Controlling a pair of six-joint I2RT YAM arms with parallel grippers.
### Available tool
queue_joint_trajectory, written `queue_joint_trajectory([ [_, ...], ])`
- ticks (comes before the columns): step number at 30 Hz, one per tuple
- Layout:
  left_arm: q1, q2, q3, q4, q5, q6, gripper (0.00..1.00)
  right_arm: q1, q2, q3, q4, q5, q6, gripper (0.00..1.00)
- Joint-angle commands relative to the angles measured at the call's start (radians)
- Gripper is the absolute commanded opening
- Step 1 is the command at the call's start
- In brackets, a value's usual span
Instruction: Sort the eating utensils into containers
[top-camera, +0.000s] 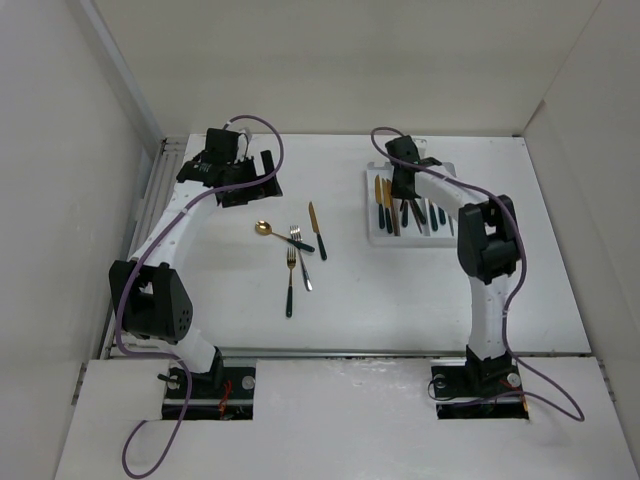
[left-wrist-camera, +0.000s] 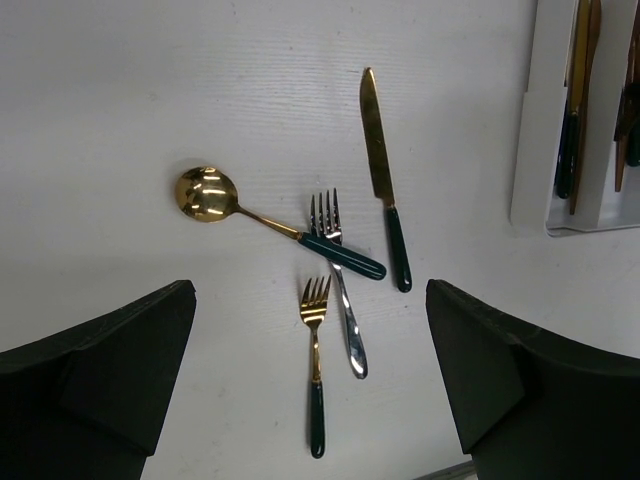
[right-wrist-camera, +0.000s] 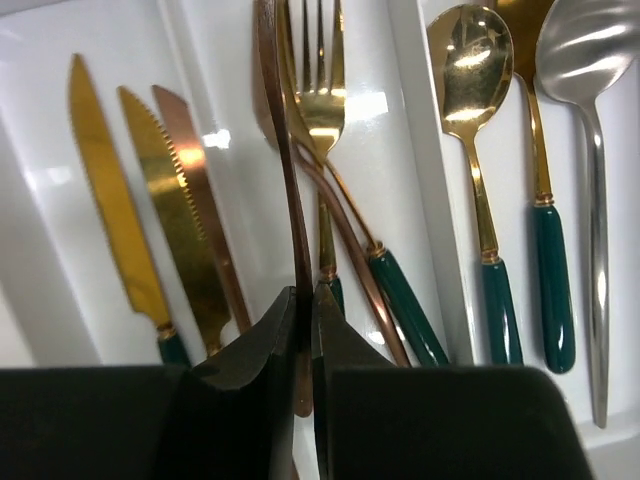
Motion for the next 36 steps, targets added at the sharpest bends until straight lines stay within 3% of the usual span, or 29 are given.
queue_joint_trajectory([
  [1,0.006,-0.043,-0.007,0.015,0.021,0.010,1.00,0.012,-0.097,-0.022,0.017,0.028,-0.034,0.03],
  [4,0.006,-0.043,-0.007,0.015,0.021,0.010,1.00,0.012,-0.127,-0.081,0.007,0.015,-0.067,0.05],
  [8,0.006,-0.043,-0.007,0.015,0.021,0.010,1.00,0.012,-0.141,-0.102,-0.023,-0.023,-0.124,0.17],
  [11,0.006,-0.043,-0.016,0.015,0.021,0.010,1.00,0.012,-0.141,-0.112,-0.043,-0.014,-0.146,0.36],
  [12,0.006,-0.043,-0.016,0.015,0.021,0.010,1.00,0.012,-0.150,-0.112,-0.043,-0.014,-0.155,0.48],
  [13,0.006,-0.052,-0.016,0.015,0.021,0.010,1.00,0.012,-0.151,-0.112,-0.043,-0.014,-0.164,0.50],
  [19,0.006,-0.061,-0.016,0.015,0.009,0.010,1.00,0.076,-0.223,-0.056,-0.076,0.011,-0.184,0.51],
  [24,0.024,-0.062,-0.007,0.015,-0.045,0.010,1.00,0.265,-0.283,-0.067,-0.021,-0.086,-0.201,0.55],
  [28,0.042,-0.062,-0.007,0.015,-0.065,0.001,1.00,0.383,-0.168,-0.015,-0.012,-0.237,-0.132,0.53],
  [36,0.072,-0.101,-0.039,0.015,-0.055,0.001,1.00,0.443,-0.020,0.076,-0.012,-0.248,-0.110,0.42],
])
